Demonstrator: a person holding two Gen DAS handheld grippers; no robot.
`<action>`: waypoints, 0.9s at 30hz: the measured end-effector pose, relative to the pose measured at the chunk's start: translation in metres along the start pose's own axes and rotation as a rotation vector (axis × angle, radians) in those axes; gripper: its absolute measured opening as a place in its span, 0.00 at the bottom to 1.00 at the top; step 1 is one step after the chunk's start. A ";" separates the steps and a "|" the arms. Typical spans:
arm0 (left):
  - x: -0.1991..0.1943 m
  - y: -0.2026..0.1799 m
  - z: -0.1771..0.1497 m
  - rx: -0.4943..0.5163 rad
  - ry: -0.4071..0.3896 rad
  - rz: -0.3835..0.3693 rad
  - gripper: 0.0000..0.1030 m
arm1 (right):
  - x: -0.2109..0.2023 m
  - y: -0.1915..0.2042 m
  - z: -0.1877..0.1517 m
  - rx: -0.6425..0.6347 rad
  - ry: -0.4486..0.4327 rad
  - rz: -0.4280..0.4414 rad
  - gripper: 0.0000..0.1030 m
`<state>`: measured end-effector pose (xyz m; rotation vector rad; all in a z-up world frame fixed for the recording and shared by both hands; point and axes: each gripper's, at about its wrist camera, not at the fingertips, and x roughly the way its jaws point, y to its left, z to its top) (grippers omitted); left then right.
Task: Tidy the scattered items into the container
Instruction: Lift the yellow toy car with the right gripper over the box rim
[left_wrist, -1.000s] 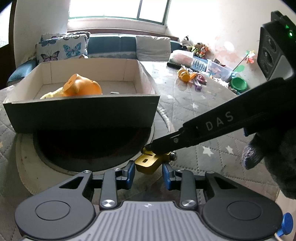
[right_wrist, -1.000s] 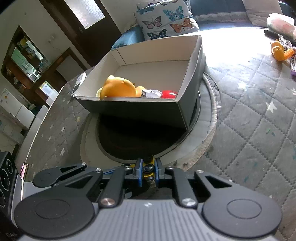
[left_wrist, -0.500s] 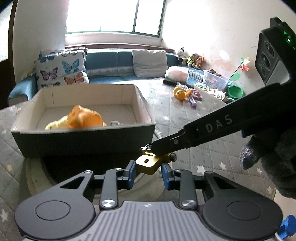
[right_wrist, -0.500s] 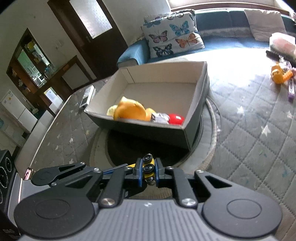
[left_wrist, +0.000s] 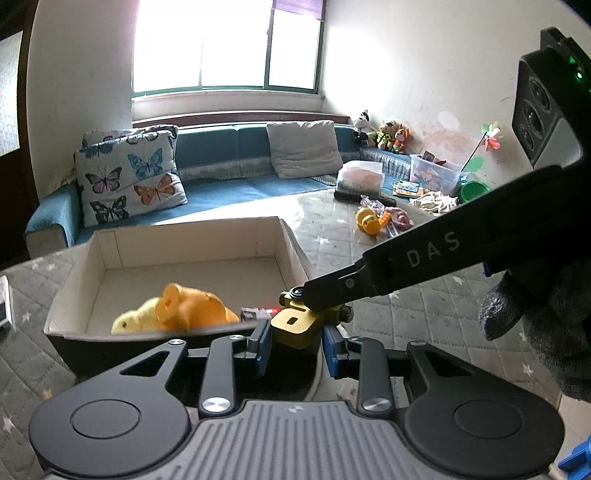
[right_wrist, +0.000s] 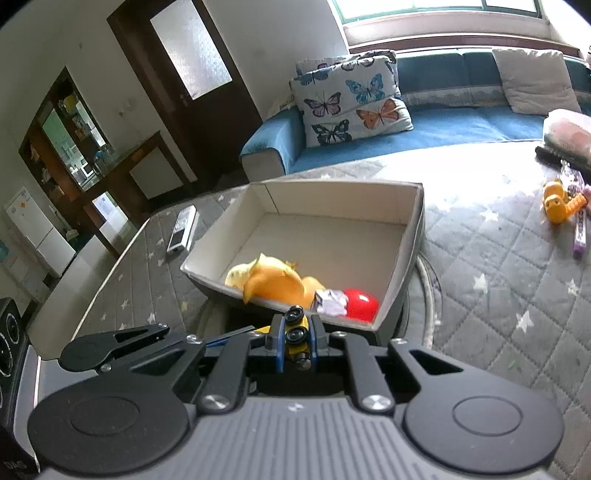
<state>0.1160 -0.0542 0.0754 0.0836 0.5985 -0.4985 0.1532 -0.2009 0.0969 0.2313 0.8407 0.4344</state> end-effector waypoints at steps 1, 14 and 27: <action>0.001 0.001 0.003 0.001 -0.002 0.002 0.31 | 0.000 0.000 0.003 -0.001 -0.004 -0.001 0.11; 0.025 0.021 0.021 -0.001 0.003 0.017 0.31 | 0.023 -0.003 0.029 -0.008 -0.024 -0.015 0.11; 0.048 0.039 0.024 -0.012 0.036 0.026 0.32 | 0.051 -0.013 0.036 0.025 -0.001 -0.017 0.12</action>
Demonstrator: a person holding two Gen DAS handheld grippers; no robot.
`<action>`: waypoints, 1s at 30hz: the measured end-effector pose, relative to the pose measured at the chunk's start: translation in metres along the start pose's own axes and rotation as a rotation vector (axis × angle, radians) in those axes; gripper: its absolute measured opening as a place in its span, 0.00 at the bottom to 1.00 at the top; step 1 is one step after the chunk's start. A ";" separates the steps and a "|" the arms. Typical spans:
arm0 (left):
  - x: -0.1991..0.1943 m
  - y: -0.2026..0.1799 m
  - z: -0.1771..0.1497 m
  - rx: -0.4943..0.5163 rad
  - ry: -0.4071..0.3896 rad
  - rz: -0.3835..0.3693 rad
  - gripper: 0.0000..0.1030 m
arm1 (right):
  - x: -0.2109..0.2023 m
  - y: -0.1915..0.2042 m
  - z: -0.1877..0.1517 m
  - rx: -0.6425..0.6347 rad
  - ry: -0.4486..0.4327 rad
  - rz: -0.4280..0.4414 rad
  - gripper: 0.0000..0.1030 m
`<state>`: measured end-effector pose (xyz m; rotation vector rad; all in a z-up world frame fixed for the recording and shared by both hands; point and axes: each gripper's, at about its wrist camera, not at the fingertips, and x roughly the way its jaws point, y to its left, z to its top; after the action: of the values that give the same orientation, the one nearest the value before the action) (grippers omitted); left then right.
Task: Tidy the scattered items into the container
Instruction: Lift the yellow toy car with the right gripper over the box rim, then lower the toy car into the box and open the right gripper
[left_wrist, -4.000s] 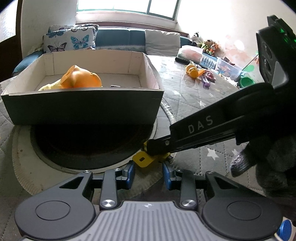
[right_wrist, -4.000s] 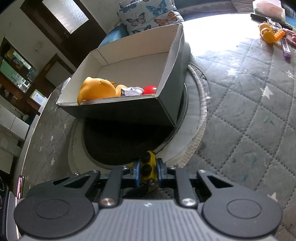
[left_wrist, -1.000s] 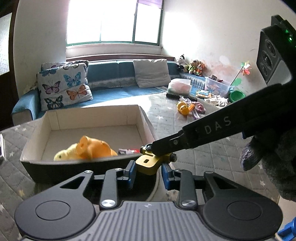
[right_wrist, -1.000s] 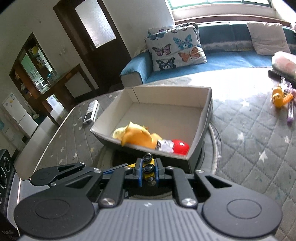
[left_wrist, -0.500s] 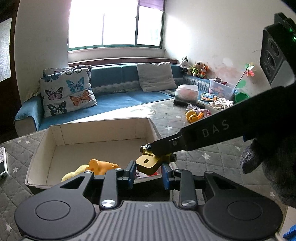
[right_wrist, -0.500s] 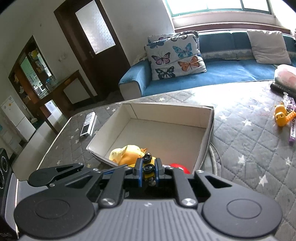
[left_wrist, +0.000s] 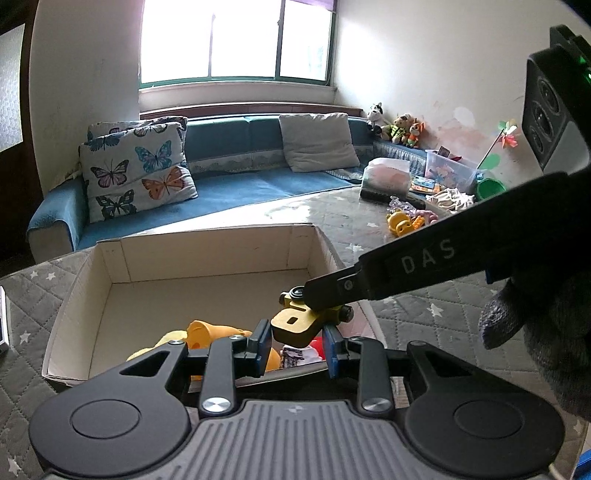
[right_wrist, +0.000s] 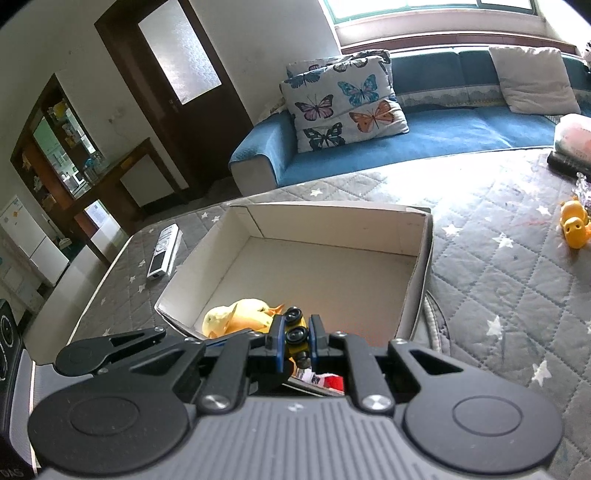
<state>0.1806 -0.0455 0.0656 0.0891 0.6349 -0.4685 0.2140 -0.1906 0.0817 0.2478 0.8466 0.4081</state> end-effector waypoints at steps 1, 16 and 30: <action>0.002 0.001 0.000 -0.002 0.003 0.004 0.32 | 0.002 -0.001 0.000 0.003 0.002 -0.002 0.12; 0.011 0.014 -0.004 -0.028 0.028 0.027 0.32 | 0.024 -0.010 -0.001 0.043 0.029 -0.010 0.14; 0.006 0.012 -0.010 -0.033 0.038 0.023 0.33 | 0.020 0.001 -0.005 0.013 0.012 -0.017 0.24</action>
<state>0.1843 -0.0348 0.0532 0.0742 0.6775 -0.4349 0.2215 -0.1809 0.0655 0.2503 0.8630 0.3882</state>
